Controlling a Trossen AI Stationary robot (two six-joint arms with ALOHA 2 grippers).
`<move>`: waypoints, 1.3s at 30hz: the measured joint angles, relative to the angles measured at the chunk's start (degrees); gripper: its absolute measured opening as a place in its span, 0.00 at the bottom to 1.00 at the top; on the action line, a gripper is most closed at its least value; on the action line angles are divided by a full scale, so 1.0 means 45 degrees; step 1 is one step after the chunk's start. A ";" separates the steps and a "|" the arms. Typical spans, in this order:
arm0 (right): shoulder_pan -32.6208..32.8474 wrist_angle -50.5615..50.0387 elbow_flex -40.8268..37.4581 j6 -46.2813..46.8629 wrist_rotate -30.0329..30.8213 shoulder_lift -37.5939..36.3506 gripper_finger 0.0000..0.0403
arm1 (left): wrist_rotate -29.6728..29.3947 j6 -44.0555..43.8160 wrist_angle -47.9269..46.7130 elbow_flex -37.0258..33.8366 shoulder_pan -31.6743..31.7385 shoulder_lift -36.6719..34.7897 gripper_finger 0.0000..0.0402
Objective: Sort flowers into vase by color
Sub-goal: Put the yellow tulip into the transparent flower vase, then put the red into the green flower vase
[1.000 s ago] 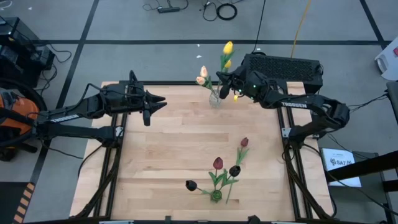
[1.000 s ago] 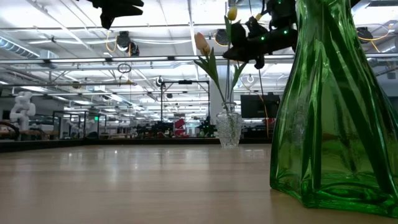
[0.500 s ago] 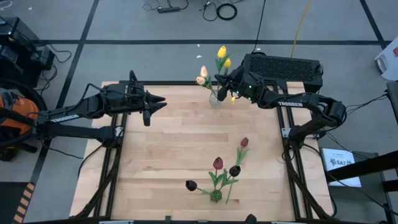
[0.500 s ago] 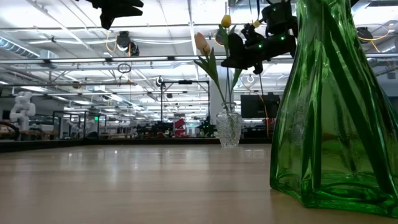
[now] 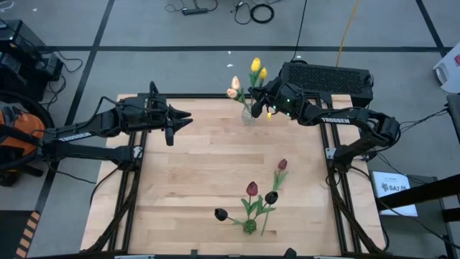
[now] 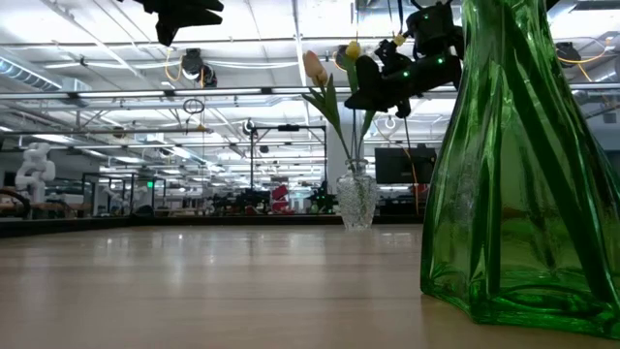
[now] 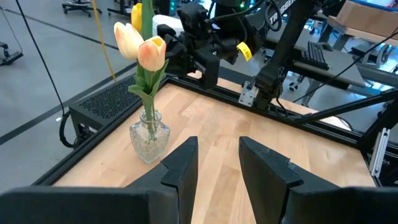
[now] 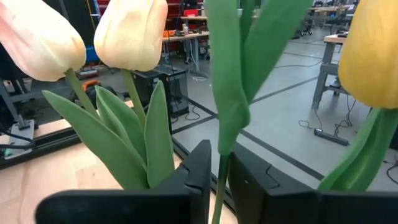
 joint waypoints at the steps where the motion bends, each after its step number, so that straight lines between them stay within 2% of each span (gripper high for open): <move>1: 0.0000 -0.0005 0.0004 0.0000 -0.0004 0.0000 0.11 | 0.0000 0.0000 0.0000 0.0000 0.0000 0.0000 0.31; 8: 0.0015 -0.0269 0.0000 0.0005 -0.0004 -0.0146 0.20 | 0.0005 -0.0019 0.0005 0.0000 0.0000 0.0000 0.31; 14: 0.0105 -0.1608 -0.0001 -0.0012 -0.0004 -0.0441 0.29 | 0.0005 -0.0024 0.0015 0.0000 0.0000 0.0000 0.31; 20: 0.0297 -0.3003 -0.0005 -0.0986 -0.0014 -0.1142 0.35 | 0.0005 -0.0019 0.0015 0.0000 -0.0001 0.0000 0.31; 26: 0.0393 -0.4354 -0.0005 -0.1381 -0.0016 -0.1664 0.37 | 0.0009 -0.0019 0.0024 0.0000 0.0000 0.0000 0.31; 34: 0.0876 -0.4832 -0.0001 -0.1661 -0.0053 -0.1642 0.37 | 0.0005 -0.0015 0.0029 0.0000 0.0000 0.0005 0.31; 39: 0.0908 -0.6207 -0.0001 -0.1506 0.0035 -0.1646 0.37 | 0.0019 -0.0024 0.0029 0.0000 -0.0002 0.0002 0.31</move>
